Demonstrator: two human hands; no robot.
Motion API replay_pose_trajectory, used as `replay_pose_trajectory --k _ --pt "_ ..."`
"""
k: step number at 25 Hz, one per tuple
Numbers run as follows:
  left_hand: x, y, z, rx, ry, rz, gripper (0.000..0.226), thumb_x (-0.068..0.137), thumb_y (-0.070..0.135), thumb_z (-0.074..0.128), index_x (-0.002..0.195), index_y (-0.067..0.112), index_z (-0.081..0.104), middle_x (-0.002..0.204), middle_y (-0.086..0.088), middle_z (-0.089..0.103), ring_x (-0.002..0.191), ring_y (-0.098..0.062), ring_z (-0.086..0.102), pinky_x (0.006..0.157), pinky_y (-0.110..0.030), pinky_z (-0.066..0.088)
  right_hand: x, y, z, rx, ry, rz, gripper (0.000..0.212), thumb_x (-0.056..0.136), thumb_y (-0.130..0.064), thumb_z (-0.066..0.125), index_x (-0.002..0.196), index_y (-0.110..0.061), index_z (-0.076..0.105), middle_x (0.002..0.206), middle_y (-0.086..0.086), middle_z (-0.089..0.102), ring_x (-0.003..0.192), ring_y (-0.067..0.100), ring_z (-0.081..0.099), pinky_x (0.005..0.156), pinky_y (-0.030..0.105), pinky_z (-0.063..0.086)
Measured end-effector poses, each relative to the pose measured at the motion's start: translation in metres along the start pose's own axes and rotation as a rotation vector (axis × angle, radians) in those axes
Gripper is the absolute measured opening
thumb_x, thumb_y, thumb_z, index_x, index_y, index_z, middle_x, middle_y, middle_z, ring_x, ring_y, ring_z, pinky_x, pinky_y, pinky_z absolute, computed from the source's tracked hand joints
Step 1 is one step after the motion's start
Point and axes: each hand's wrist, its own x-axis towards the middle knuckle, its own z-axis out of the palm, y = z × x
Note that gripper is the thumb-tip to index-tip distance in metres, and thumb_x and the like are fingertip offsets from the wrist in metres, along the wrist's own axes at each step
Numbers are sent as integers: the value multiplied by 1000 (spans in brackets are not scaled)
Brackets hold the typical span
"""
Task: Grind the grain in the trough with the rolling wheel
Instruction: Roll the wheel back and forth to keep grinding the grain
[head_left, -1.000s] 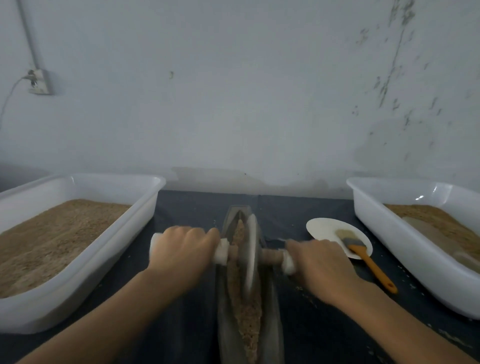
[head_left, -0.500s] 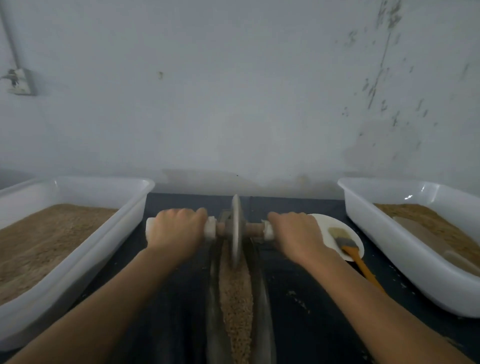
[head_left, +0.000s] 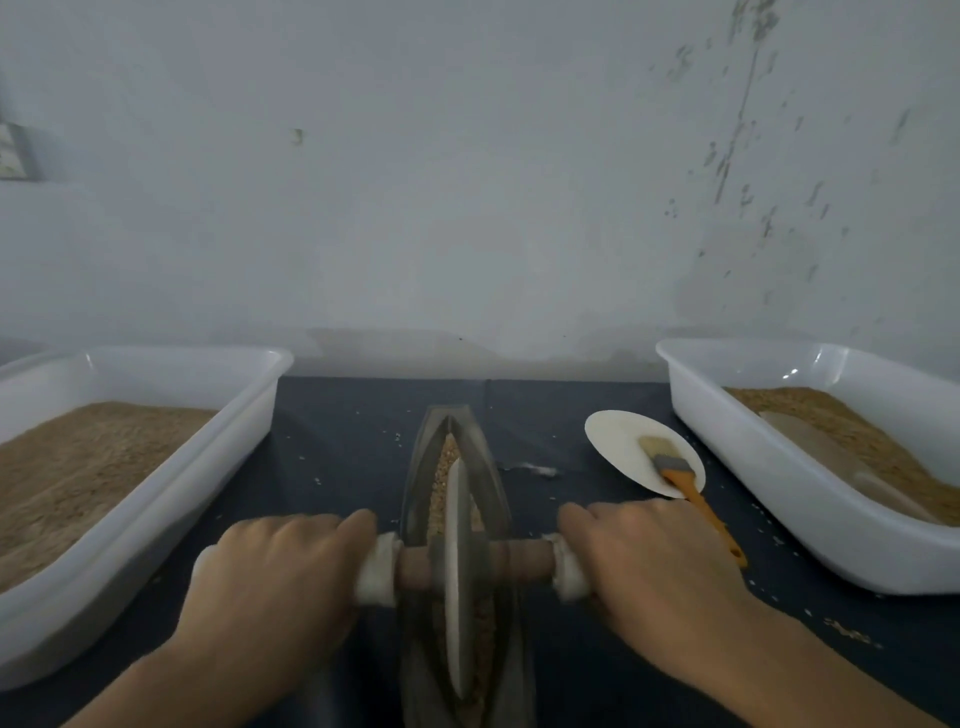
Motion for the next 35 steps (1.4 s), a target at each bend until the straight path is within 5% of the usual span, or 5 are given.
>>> replay_pose_trajectory --k 6,16,30,33,35 --pt "96 -28 38 88 -49 -249 14 87 42 53 87 29 48 84 4 64 76 -23 62 65 -33 47 110 20 21 -83 50 145 19 83 -26 62 99 -22 52 93 5 67 82 32 62 59 34 33" --pt "-5 2 -12 54 114 72 47 40 34 77 66 31 38 50 12 40 37 -14 42 47 -18 6 -12 6 15 41 151 -28 55 49 -36 78 74 -34 30 55 -8 48 43 11 47 37 33 41" --pt "66 -15 26 158 -5 -158 35 76 44 65 80 35 31 75 12 54 66 -11 54 56 -28 30 63 17 30 106 -9 109 23 82 -33 63 96 -25 47 91 2 65 80 27 60 60 35 37" --pt "6 0 4 34 103 17 60 45 40 81 70 38 26 53 14 35 42 -7 39 46 -20 9 3 8 2 90 32 -24 39 62 -39 77 86 -28 49 72 -3 60 61 17 59 48 33 42" --pt "-10 -4 -5 -9 101 4 66 39 39 81 68 38 22 48 14 33 37 -5 33 48 -16 2 -14 3 -15 12 131 -55 54 32 -34 86 69 -26 47 52 -1 51 40 13 49 35 22 14"
